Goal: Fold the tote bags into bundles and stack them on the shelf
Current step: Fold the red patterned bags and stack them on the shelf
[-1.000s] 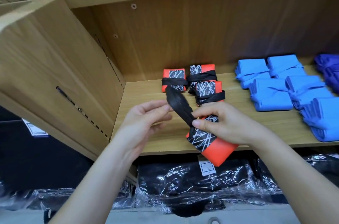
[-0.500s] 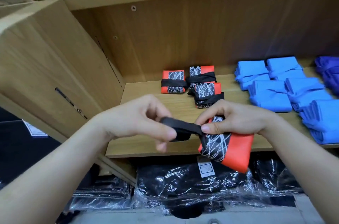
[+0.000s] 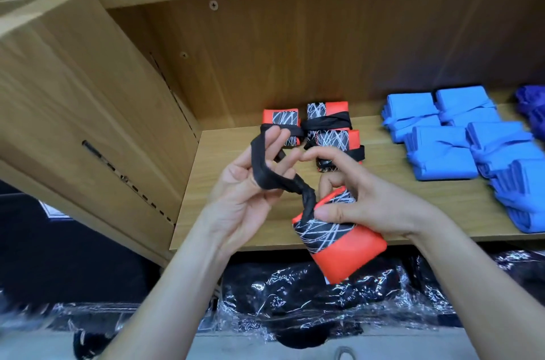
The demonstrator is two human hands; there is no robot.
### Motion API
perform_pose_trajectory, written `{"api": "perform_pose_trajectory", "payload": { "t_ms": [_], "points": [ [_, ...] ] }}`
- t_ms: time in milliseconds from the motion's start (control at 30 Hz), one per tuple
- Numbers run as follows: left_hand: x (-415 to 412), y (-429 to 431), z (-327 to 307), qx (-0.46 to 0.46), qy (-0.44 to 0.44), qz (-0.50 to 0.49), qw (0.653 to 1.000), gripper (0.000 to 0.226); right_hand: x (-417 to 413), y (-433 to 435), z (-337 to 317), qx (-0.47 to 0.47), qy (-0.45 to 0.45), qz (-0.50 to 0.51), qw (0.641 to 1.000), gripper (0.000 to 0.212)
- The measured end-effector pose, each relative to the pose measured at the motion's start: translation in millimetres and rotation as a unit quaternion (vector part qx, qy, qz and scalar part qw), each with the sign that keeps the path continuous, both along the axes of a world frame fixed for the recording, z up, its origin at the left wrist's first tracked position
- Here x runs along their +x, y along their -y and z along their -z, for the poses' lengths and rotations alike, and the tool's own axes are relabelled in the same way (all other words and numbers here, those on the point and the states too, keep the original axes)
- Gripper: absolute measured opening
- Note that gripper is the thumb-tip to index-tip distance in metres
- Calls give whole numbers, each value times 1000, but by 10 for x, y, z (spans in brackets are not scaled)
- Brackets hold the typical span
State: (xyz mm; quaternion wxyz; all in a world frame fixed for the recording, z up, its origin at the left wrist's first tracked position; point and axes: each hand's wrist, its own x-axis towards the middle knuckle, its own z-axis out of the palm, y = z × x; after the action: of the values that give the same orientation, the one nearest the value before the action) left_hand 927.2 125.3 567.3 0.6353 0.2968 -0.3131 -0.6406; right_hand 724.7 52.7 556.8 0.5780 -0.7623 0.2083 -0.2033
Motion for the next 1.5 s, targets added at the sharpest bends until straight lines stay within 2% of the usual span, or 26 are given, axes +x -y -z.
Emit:
{"api": "perform_pose_trajectory", "payload": {
  "t_ms": [100, 200, 367, 433, 500, 533, 567, 600, 633, 667, 700, 733, 767, 800, 833, 900, 933, 1000, 1067, 1100, 1167, 1233, 1333, 1400, 1467, 1500],
  "points": [
    [-48, 30, 36, -5, 5, -10, 1000, 81, 71, -74, -24, -91, -55, 21, 994, 64],
    [-106, 55, 56, -3, 42, -18, 999, 76, 183, -134, -9, -123, -97, 36, 987, 71],
    [-70, 52, 90, 34, 95, -14, 995, 81, 211, -131, 21, -109, -52, 73, 990, 36],
    [5, 24, 73, 65, 163, -27, 984, 61, 186, -101, 29, -99, -44, 77, 991, 28],
    [105, -17, 45, 93, 227, -91, 965, 27, 141, -47, 5, -89, -42, 78, 992, 23],
    [159, -47, -5, 80, 274, -133, 949, 26, 116, -14, -16, -83, -45, 76, 993, 23],
    [217, -66, -64, 33, 348, -164, 922, 40, 92, 17, -38, -81, -50, 72, 993, 23],
    [268, -83, -131, -34, 446, -176, 877, 55, 76, 44, -51, -82, -60, 66, 993, 23],
    [284, -88, -230, -113, 552, -158, 811, 70, 74, 64, -64, -88, -70, 57, 992, 23],
    [285, -71, -305, -188, 655, -122, 722, 81, 80, 75, -81, -94, -80, 44, 991, 24],
    [266, -25, -362, -254, 727, -90, 631, 84, 94, 85, -95, -100, -88, 28, 991, 27],
    [242, 40, -396, -301, 758, -57, 575, 75, 105, 94, -111, -106, -92, 10, 990, 30],
    [214, 101, -415, -318, 758, -25, 569, 57, 111, 107, -131, -107, -91, -5, 990, 31],
    [207, 139, -423, -302, 740, 2, 602, 38, 103, 119, -157, -98, -85, -13, 992, 31],
    [216, 158, -417, -247, 704, 23, 665, 23, 87, 132, -185, -77, -71, -16, 994, 30],
    [273, 166, -339, -105, 575, 48, 810, 19, 49, 155, -221, -21, -23, -3, 1000, 30],
    [299, 165, -265, -66, 501, 52, 861, 22, 41, 163, -229, 0, 3, 9, 1000, 29],
    [293, 138, -84, -41, 361, 81, 928, 28, 59, 169, -184, 18, 46, 35, 998, 27],
    [226, 103, 74, -30, 222, 106, 969, 34, 104, 164, -118, 53, 84, 72, 992, 28],
    [189, 88, 131, -30, 177, 111, 978, 40, 124, 170, -86, 79, 103, 91, 987, 30],
    [128, 48, 226, -41, 149, 119, 981, 53, 150, 182, -24, 111, 133, 115, 978, 38],
    [61, -15, 263, -46, 171, 103, 979, 61, 180, 193, 40, 121, 148, 133, 972, 49],
    [-48, -89, 203, -27, 246, 17, 969, 62, 227, 195, 102, 128, 151, 170, 965, 55],
    [-95, -105, 182, -22, 289, -19, 957, 63, 246, 186, 128, 127, 156, 204, 958, 40],
    [-117, -96, 193, -13, 318, -56, 946, 51, 290, 159, 135, 126, 161, 248, 947, 19],
    [-129, -84, 205, -7, 321, -71, 944, 43, 324, 148, 149, 118, 156, 271, 943, 16]
  ]
}}
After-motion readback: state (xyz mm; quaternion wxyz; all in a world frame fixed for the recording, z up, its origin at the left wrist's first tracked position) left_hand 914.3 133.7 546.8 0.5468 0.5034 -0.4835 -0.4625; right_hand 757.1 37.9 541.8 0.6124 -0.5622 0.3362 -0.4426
